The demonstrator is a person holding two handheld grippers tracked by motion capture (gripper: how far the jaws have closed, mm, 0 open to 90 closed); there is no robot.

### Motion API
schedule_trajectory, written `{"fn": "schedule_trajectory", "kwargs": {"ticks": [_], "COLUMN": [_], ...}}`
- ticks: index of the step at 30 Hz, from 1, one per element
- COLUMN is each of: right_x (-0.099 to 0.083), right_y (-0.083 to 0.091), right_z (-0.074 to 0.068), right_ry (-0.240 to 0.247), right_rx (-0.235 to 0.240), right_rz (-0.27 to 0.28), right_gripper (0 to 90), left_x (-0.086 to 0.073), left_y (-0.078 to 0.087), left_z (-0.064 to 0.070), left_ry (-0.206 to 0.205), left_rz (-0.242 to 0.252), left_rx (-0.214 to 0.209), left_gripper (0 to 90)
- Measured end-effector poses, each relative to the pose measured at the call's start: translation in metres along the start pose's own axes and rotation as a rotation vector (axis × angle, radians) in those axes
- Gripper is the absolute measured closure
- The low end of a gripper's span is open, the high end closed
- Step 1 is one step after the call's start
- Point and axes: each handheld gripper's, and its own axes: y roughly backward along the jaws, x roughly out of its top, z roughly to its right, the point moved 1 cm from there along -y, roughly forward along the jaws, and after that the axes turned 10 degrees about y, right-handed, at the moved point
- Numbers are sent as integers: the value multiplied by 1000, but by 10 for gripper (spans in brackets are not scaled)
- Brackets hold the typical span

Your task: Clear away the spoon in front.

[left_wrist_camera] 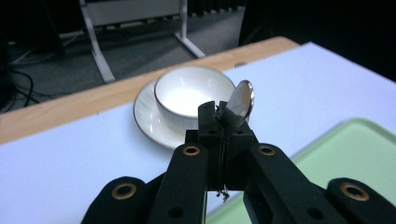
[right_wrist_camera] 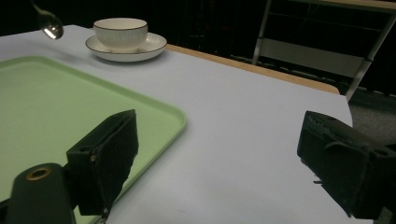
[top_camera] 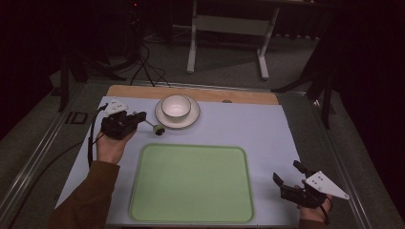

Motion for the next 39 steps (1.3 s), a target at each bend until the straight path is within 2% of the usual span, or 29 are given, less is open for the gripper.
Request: {"fn": "schedule_trajectory", "kwargs": {"ticks": [4, 8, 11, 13, 16, 18, 21, 24, 28, 31, 39], "right_x": [0, 0, 0, 0, 0, 0, 0, 0, 0, 0, 0], "right_y": [0, 0, 0, -1, 0, 0, -1, -1, 0, -1, -1], "right_z": [0, 0, 0, 0, 0, 0, 0, 0, 0, 0, 0], "right_ry": [-1, -1, 1, 2, 1, 0, -1, 2, -1, 1, 2], "right_rx": [-3, -2, 0, 0, -1, -3, -1, 0, -1, 0, 3], "right_rz": [-1, -2, -5, -6, -6, -6, -8, -7, -6, -7, -7], "right_gripper": [122, 122, 122, 122, 122, 122, 122, 122, 122, 122, 122], "left_x": [-9, -18, -20, -21, -17, -15, -13, -12, -12, -11, -8], "left_y": [3, 1, -5, -13, -22, -29, -42, -55, -66, -69, -55], "left_z": [-1, -5, -7, -7, -8, -6, -3, -3, -4, -3, 6], "left_ry": [-4, 11, 14, 8, 16, -11, -32, -30, -7, 21, 16], "left_rz": [-55, -109, -152, -175, -153, -134, -91, -60, -48, -49, -66], "left_rx": [-2, -4, -6, 8, 15, 25, 16, 8, 4, -25, -90], "left_gripper": [883, 882, 882, 882, 881, 875, 865, 863, 868, 881, 886]}}
